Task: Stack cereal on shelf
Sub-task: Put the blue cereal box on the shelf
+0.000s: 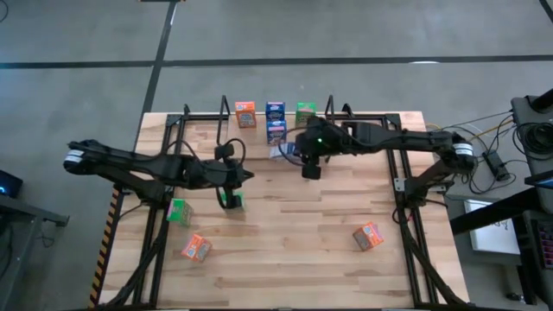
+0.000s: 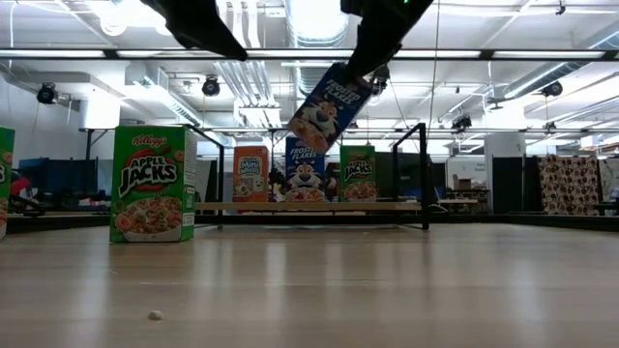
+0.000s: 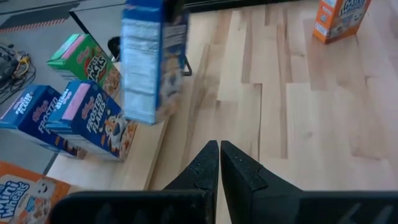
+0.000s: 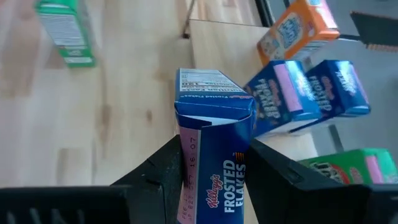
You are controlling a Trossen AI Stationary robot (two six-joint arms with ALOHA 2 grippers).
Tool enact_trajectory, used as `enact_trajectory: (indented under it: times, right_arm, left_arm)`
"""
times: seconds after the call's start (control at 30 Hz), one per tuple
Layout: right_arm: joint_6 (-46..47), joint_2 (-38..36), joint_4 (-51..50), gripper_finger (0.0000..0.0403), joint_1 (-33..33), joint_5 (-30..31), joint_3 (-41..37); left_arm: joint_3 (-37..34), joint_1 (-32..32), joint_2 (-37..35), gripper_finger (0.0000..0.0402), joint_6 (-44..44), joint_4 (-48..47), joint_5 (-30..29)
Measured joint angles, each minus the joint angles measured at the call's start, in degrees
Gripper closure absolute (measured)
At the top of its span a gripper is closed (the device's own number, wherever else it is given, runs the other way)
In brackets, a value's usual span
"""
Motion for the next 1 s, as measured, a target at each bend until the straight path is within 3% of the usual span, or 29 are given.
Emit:
enact_trajectory:
  times: [0.8,1.0]
  right_arm:
    - [-12.4,17.0,-12.6,0.0266,-5.7,-1.2,15.9]
    - [-12.4,18.2,-13.1,0.0241,-6.2,-1.2,17.3]
  left_arm:
    - [0.0,0.0,3.8,0.0401,3.6,3.1,-0.2]
    - [0.0,0.0,3.8,0.0401,3.6,3.3,-1.6]
